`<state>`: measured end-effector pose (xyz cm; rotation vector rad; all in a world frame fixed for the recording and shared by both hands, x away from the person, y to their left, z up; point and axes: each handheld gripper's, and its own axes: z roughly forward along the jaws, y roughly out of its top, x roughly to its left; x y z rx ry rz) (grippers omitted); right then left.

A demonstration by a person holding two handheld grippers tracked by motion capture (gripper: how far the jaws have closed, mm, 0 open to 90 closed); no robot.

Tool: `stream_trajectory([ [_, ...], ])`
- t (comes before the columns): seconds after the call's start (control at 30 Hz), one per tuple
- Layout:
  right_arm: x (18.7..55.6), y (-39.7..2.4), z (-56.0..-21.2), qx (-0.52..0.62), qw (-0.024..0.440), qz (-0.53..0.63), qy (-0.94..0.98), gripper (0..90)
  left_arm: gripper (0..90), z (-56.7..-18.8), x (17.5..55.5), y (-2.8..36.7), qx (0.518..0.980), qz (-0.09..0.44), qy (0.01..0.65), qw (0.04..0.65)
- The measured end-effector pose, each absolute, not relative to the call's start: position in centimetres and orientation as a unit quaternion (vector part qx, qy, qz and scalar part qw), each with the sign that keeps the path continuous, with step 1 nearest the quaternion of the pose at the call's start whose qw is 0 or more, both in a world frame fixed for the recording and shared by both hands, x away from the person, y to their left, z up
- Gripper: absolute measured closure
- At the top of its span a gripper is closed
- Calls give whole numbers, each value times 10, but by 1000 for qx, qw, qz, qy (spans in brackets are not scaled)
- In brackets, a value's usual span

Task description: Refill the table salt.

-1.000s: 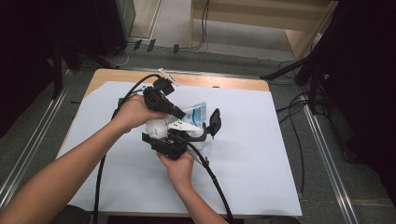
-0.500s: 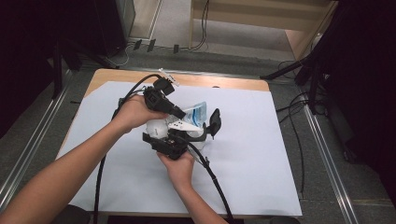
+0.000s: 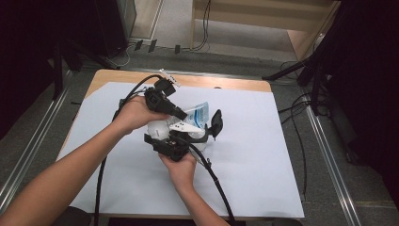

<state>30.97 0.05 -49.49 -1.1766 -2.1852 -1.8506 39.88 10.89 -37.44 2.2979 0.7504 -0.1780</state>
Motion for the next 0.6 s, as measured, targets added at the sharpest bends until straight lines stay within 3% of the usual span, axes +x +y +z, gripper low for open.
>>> stream_trajectory([
  [0.6,310,0,-495,-380,19,-595,-708,657,849,-374,399,109,887,-70,290,351],
])
